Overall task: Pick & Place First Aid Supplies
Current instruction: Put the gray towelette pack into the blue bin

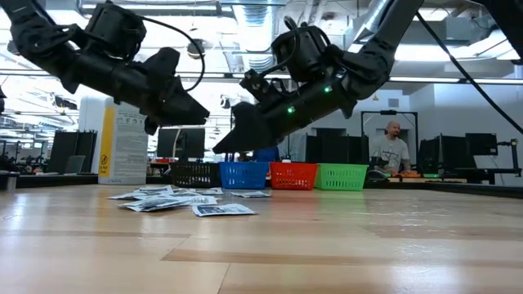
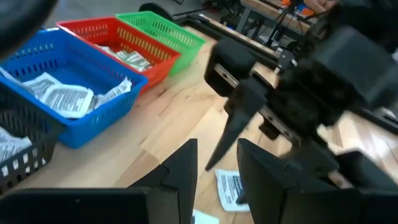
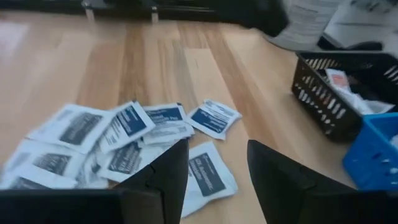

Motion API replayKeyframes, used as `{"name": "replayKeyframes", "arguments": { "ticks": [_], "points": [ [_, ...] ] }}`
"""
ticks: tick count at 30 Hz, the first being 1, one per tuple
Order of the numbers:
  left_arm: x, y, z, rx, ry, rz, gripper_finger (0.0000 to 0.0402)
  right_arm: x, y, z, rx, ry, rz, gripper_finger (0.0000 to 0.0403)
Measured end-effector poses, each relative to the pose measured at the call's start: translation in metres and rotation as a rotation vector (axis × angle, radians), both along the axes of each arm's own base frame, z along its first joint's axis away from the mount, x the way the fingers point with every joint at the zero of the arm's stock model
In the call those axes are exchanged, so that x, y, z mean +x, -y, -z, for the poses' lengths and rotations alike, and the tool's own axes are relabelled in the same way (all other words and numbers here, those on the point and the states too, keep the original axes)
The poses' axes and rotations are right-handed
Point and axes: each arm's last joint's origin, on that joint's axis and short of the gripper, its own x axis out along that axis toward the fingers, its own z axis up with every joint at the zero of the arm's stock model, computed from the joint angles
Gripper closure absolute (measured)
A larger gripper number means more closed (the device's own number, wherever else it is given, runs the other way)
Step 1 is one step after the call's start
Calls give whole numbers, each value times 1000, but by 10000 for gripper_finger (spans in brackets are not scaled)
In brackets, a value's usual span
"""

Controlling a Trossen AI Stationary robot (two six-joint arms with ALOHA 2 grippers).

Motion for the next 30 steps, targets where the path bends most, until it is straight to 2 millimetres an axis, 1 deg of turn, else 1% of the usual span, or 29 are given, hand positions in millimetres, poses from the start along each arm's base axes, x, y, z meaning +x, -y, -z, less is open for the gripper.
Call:
{"name": "replayKeyframes", "arguments": {
  "ticks": [3,6,20,24,28,30],
  "points": [
    [-2,4,5,3,-15,0,289,0,8,-1,67,20,-6,244],
    [-4,7,7,13,-17,-13,289,0,13,-1,87,29,-6,242],
    [-5,19,8,42,-10,-36,289,1,15,-3,80,53,-10,236],
    [-5,21,8,42,-5,-29,289,1,15,-3,76,52,-13,226],
    [-4,22,8,42,-4,-23,289,1,14,-2,74,49,-15,206],
    [-4,22,8,51,-7,-19,289,3,15,4,73,58,-15,196]
  ]
}}
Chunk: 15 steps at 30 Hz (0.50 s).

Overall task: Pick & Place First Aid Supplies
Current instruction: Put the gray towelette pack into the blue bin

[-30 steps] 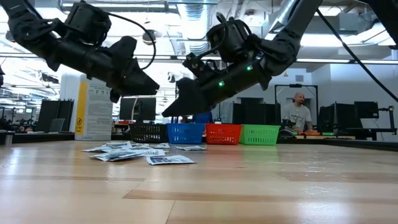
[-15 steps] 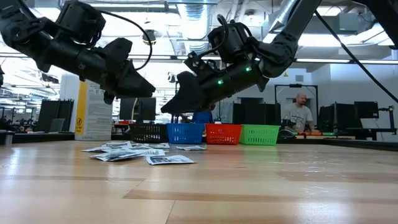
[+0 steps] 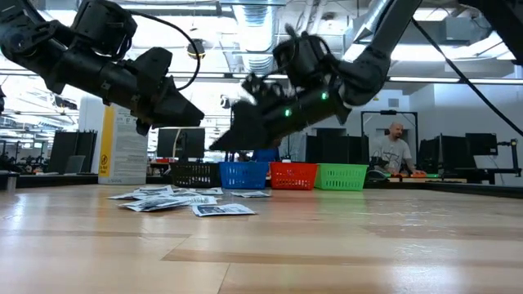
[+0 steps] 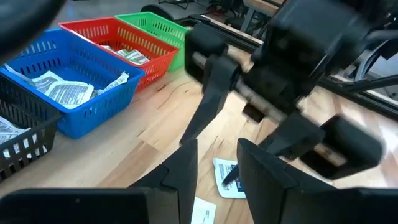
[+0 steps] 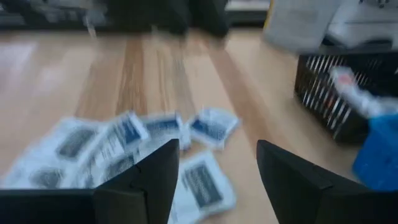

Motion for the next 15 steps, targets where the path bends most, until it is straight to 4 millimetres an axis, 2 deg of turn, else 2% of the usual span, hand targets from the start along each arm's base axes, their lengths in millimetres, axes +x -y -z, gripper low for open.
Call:
{"name": "replayKeyframes", "arguments": {
  "ticks": [7,15],
  "points": [
    [-1,0,4,88,-74,43,289,13,-2,39,32,-54,-20,179],
    [-12,1,18,92,-131,70,289,24,-1,40,22,-39,-24,179]
  ]
}}
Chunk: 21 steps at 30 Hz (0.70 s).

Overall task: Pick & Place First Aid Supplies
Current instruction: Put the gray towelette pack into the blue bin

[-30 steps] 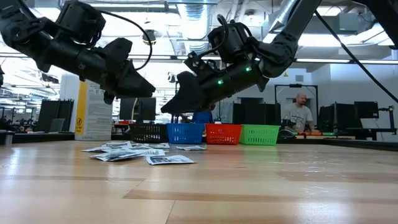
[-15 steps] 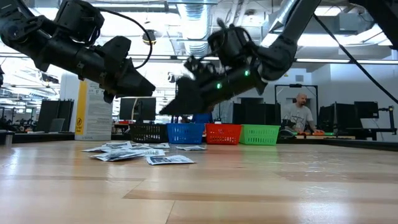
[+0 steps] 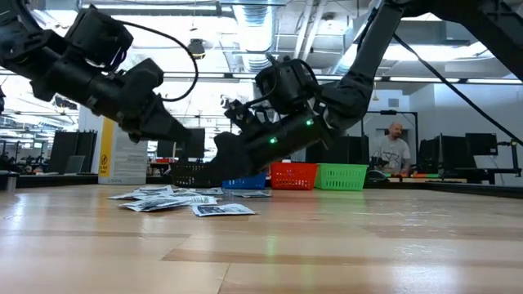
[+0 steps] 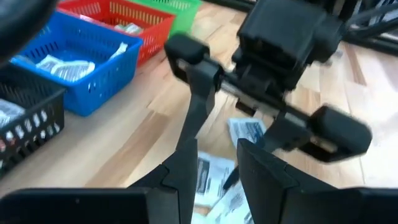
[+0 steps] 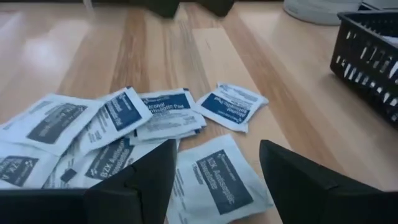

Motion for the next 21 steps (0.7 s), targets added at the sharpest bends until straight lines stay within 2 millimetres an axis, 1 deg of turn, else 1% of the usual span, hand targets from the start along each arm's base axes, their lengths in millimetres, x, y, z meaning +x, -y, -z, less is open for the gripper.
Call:
{"name": "replayKeyframes", "arguments": {
  "ticks": [5,14,21],
  "points": [
    [-4,0,4,-21,-4,-9,289,-1,9,1,1,-12,22,180],
    [-4,0,3,-21,7,-9,289,-7,29,7,61,-71,96,181],
    [-4,0,3,-21,7,-8,289,-8,29,8,68,-103,99,182]
  ]
}}
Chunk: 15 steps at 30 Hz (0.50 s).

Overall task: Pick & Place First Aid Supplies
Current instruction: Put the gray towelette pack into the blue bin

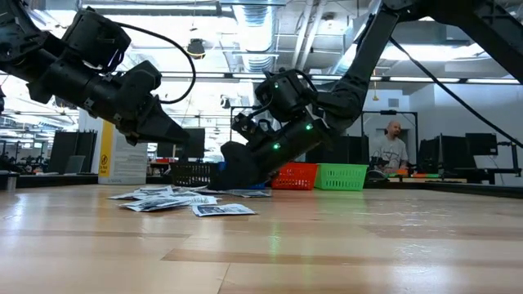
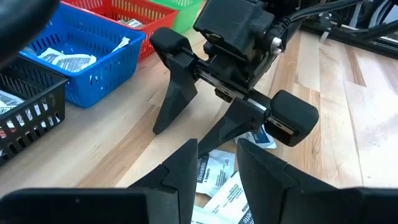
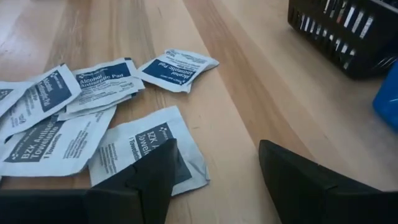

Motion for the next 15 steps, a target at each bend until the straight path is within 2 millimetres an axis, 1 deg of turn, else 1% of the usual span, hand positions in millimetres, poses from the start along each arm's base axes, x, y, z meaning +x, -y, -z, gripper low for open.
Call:
{"name": "replayKeyframes", "arguments": {
  "ticks": [6,8,11,13,15],
  "points": [
    [0,0,0,0,0,0,289,0,-9,1,-36,-29,-35,184],
    [0,0,0,0,0,0,289,0,-10,1,-40,-44,-30,193],
    [0,0,0,0,1,0,289,-2,-11,4,-43,-83,-18,227],
    [0,0,0,0,1,0,289,-3,-10,6,-46,-105,-10,262],
    [0,0,0,0,5,0,289,-4,-10,6,-49,-113,-9,306]
  ]
}}
